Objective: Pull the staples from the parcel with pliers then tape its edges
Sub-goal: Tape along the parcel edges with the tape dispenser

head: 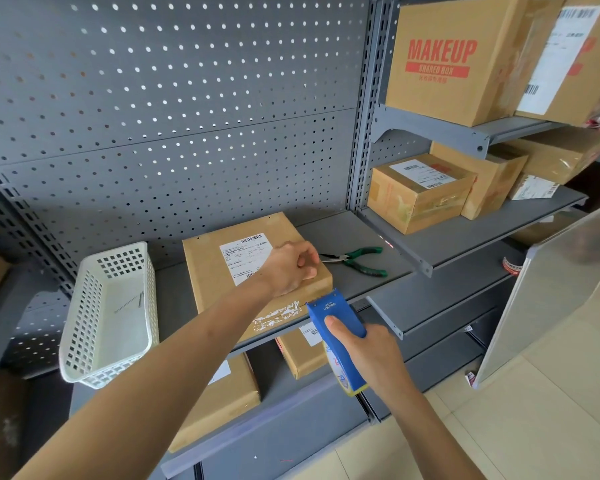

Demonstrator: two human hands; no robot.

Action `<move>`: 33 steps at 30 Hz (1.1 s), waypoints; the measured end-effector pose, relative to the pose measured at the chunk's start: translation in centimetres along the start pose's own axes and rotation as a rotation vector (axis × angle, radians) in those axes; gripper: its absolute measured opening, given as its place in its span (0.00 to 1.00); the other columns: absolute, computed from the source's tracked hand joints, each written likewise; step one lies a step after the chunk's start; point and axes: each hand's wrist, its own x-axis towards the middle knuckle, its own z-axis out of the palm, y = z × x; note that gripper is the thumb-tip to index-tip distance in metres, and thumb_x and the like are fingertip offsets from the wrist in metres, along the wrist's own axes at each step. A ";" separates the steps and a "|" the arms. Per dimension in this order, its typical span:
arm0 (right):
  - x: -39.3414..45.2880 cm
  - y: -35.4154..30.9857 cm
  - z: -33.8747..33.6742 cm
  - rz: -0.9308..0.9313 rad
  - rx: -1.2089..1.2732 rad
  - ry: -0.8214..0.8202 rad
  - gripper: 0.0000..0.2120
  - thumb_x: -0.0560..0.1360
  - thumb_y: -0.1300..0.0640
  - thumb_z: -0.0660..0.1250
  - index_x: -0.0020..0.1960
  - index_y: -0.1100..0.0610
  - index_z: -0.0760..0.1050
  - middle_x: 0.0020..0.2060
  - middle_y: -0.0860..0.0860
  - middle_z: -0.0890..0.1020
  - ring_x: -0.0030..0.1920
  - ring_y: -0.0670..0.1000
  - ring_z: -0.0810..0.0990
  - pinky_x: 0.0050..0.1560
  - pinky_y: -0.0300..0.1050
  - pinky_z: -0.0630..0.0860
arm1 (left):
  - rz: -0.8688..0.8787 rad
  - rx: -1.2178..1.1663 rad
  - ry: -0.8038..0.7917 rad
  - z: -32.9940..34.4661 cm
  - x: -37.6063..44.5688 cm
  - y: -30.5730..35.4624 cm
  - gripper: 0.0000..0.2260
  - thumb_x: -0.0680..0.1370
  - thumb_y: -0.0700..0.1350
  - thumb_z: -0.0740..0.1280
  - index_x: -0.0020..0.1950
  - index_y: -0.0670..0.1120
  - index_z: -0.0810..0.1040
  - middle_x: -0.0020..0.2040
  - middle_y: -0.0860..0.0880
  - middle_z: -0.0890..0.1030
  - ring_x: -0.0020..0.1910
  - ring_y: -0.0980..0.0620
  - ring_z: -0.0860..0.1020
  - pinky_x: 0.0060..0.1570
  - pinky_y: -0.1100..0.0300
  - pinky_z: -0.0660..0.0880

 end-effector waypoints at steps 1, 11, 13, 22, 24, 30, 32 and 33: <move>0.1 -0.1 0.0 0.003 -0.003 -0.005 0.32 0.68 0.26 0.70 0.40 0.57 0.77 0.30 0.50 0.81 0.30 0.49 0.80 0.35 0.44 0.76 | 0.006 0.001 -0.011 0.0 0.1 0.0 0.05 0.79 0.45 0.71 0.50 0.55 0.79 0.45 0.52 0.72 0.45 0.52 0.72 0.44 0.59 0.69; 0.6 -0.7 0.3 0.014 -0.052 -0.009 0.31 0.71 0.27 0.70 0.39 0.57 0.75 0.33 0.51 0.81 0.33 0.51 0.81 0.37 0.46 0.76 | 0.025 0.006 -0.058 0.3 0.4 -0.1 0.07 0.80 0.44 0.70 0.45 0.55 0.81 0.43 0.57 0.74 0.52 0.49 0.72 0.57 0.52 0.71; 0.7 -0.8 0.4 0.020 -0.061 -0.011 0.31 0.70 0.26 0.70 0.38 0.56 0.75 0.33 0.51 0.81 0.33 0.51 0.81 0.37 0.46 0.76 | 0.015 0.005 -0.048 0.3 0.4 -0.3 0.10 0.79 0.44 0.70 0.42 0.59 0.79 0.44 0.54 0.75 0.53 0.48 0.73 0.56 0.50 0.73; 0.9 -1.5 0.5 0.026 -0.080 -0.016 0.31 0.72 0.28 0.70 0.40 0.57 0.75 0.37 0.53 0.83 0.35 0.51 0.83 0.39 0.45 0.76 | 0.004 -0.017 -0.054 0.1 0.3 0.0 0.10 0.79 0.45 0.70 0.42 0.59 0.80 0.45 0.53 0.76 0.53 0.50 0.73 0.55 0.53 0.73; 1.0 -1.6 0.4 0.025 -0.085 -0.014 0.30 0.72 0.29 0.70 0.40 0.57 0.74 0.36 0.53 0.83 0.35 0.51 0.82 0.39 0.45 0.75 | 0.015 -0.012 -0.064 0.0 0.2 0.0 0.07 0.80 0.44 0.69 0.45 0.56 0.82 0.45 0.54 0.76 0.52 0.51 0.74 0.52 0.57 0.70; 1.4 -1.2 0.7 0.037 -0.064 -0.032 0.33 0.68 0.25 0.69 0.39 0.57 0.76 0.36 0.54 0.84 0.33 0.50 0.83 0.37 0.45 0.76 | 0.021 0.091 -0.004 -1.0 0.1 -0.3 0.05 0.81 0.45 0.69 0.50 0.54 0.83 0.55 0.52 0.76 0.61 0.51 0.71 0.58 0.56 0.69; 1.4 -1.3 0.7 0.042 -0.057 -0.037 0.34 0.66 0.24 0.69 0.38 0.57 0.75 0.34 0.52 0.82 0.32 0.50 0.82 0.37 0.45 0.75 | -0.017 0.152 0.040 -1.1 0.0 -0.5 0.02 0.80 0.50 0.69 0.50 0.58 0.82 0.59 0.52 0.74 0.65 0.48 0.68 0.66 0.50 0.69; 1.5 -1.3 0.7 0.043 -0.059 -0.040 0.34 0.65 0.23 0.68 0.38 0.57 0.75 0.34 0.52 0.82 0.32 0.50 0.82 0.37 0.45 0.75 | -0.038 0.163 0.039 -1.1 0.0 -0.6 0.02 0.79 0.55 0.70 0.50 0.60 0.81 0.61 0.52 0.73 0.68 0.47 0.67 0.68 0.47 0.68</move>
